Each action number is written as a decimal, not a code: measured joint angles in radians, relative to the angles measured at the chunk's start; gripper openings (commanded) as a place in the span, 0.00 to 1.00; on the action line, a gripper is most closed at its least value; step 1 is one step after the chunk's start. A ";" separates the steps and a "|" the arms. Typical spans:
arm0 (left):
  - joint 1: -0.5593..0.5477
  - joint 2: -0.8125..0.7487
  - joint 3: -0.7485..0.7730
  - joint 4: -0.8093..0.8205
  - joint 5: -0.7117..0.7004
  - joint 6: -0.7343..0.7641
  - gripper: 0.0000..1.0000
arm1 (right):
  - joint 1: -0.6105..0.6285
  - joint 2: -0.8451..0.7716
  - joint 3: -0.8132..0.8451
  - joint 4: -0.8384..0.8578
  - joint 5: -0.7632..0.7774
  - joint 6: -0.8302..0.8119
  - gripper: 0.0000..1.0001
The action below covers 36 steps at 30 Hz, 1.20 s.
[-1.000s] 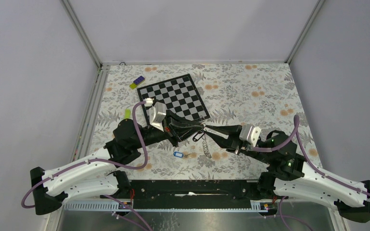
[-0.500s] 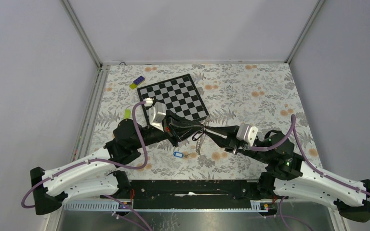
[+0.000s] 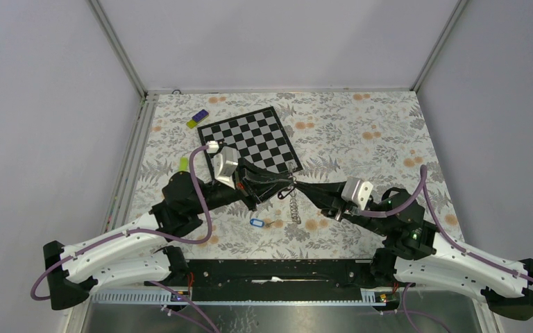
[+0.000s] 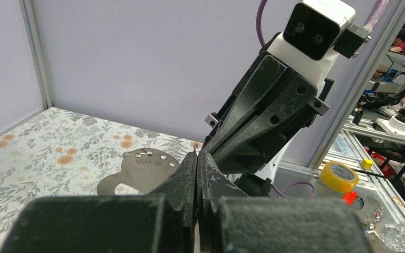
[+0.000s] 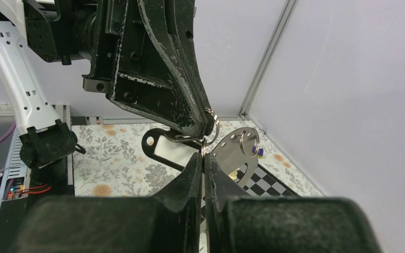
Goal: Remove the keys from the keyring
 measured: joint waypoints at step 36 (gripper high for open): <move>-0.002 -0.002 0.003 0.016 -0.002 -0.004 0.00 | 0.000 -0.063 -0.039 0.080 -0.039 -0.124 0.00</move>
